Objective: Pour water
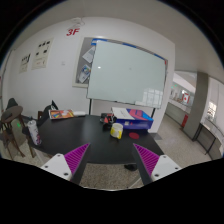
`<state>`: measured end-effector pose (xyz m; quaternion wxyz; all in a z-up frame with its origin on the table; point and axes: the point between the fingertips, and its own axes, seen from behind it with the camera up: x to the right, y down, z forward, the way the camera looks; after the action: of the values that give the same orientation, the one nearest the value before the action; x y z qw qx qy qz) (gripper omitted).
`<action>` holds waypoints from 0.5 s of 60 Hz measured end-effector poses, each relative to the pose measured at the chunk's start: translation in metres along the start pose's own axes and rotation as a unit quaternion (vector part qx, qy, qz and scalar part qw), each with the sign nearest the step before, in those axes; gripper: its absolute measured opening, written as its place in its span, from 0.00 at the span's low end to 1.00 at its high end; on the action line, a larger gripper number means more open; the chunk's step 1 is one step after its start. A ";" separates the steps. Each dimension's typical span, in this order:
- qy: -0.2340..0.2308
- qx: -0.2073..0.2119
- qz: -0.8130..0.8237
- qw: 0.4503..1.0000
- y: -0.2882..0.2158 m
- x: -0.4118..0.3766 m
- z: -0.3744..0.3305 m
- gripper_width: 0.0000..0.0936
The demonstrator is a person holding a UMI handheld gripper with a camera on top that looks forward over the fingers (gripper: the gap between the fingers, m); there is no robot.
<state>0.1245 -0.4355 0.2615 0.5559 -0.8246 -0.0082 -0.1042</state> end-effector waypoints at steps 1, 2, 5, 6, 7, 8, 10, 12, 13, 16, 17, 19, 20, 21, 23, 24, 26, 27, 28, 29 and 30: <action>-0.001 -0.003 -0.001 1.000 0.003 -0.001 -0.001 0.90; -0.002 -0.006 -0.002 1.000 0.006 -0.003 -0.001 0.90; -0.002 -0.018 -0.002 1.000 0.021 -0.016 -0.002 0.90; -0.002 -0.022 -0.002 1.000 0.027 -0.024 -0.002 0.90; -0.002 -0.024 0.000 1.000 0.035 -0.033 -0.001 0.90; -0.002 -0.027 0.001 1.000 0.041 -0.041 0.000 0.90; -0.005 -0.032 0.003 0.999 0.053 -0.053 0.000 0.90; -0.007 -0.040 0.004 0.999 0.068 -0.073 0.000 0.91; -0.009 -0.043 0.003 0.999 0.075 -0.083 0.000 0.91; -0.015 -0.054 0.001 0.998 0.096 -0.114 0.001 0.91; -0.018 -0.059 0.001 0.998 0.102 -0.125 0.002 0.91; -0.025 -0.068 0.000 0.997 0.115 -0.148 0.002 0.91; -0.028 -0.072 0.000 0.997 0.120 -0.160 0.002 0.91; -0.033 -0.075 0.001 0.997 0.125 -0.172 0.003 0.91; -0.042 -0.082 0.004 0.996 0.133 -0.199 0.004 0.90; -0.047 -0.086 0.006 0.995 0.136 -0.214 0.005 0.90; -0.058 -0.091 0.010 0.994 0.140 -0.242 0.008 0.90; -0.064 -0.092 0.012 0.994 0.142 -0.256 0.010 0.90; -0.070 -0.092 0.014 0.993 0.143 -0.270 0.012 0.91; -0.076 -0.092 0.017 0.993 0.142 -0.284 0.014 0.90; -0.082 -0.091 0.019 0.992 0.142 -0.298 0.017 0.91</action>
<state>-0.1454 -0.4431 0.0718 0.4780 -0.8775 -0.0291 -0.0258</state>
